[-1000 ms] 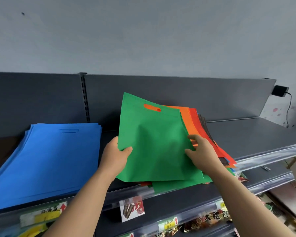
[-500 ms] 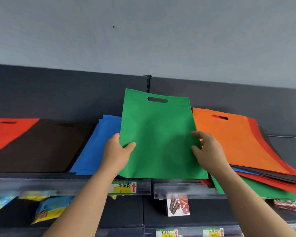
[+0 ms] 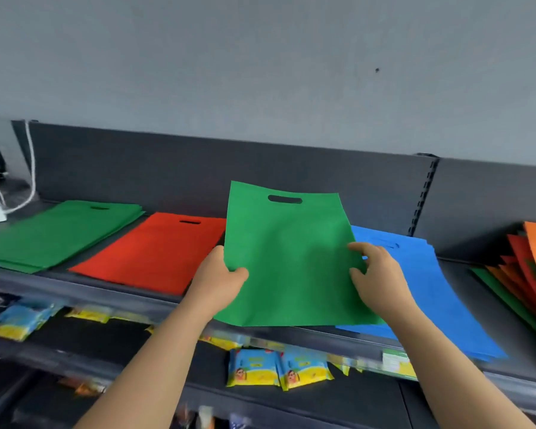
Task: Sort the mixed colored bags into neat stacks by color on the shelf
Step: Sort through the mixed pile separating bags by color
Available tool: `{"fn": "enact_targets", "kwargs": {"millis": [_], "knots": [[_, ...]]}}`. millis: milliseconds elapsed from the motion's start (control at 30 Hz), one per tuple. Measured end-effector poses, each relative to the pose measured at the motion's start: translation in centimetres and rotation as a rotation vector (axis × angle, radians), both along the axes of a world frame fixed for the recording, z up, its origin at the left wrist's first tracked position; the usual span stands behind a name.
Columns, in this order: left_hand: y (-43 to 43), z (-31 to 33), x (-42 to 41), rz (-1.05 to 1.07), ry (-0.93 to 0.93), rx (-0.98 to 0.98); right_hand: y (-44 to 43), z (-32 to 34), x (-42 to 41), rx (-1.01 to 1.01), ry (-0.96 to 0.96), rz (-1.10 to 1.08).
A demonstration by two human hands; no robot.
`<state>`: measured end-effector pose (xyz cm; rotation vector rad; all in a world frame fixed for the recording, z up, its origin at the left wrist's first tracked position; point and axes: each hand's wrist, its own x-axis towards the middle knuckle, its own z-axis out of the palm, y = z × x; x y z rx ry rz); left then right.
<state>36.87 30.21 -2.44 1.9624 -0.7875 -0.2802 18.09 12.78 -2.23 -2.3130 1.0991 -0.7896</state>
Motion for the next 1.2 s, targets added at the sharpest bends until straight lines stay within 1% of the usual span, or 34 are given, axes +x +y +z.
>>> {"fn": "enact_targets", "kwargs": {"millis": [233,367,533,767,1000,1200], "knots": [[7.5,-0.8,9.7,0.108,-0.073,0.056,5.4,-0.8,10.5,0.000,-0.011,0.120],[10.5,-1.6,14.2,0.189,-0.074,0.084,7.4,-1.1,16.5,-0.005,-0.005,0.195],[12.9,-2.2,20.2,0.293,-0.102,0.113,8.8,-1.5,23.9,-0.002,-0.004,0.286],[15.3,-1.6,28.6,0.420,-0.200,0.154,10.5,-2.3,34.1,-0.009,-0.019,0.389],[18.3,-1.8,36.9,0.484,-0.203,0.196,13.3,-3.0,41.8,-0.010,0.034,0.459],[20.7,-2.0,43.5,0.447,-0.213,0.248,16.5,-3.4,46.5,0.002,0.087,0.425]]}}
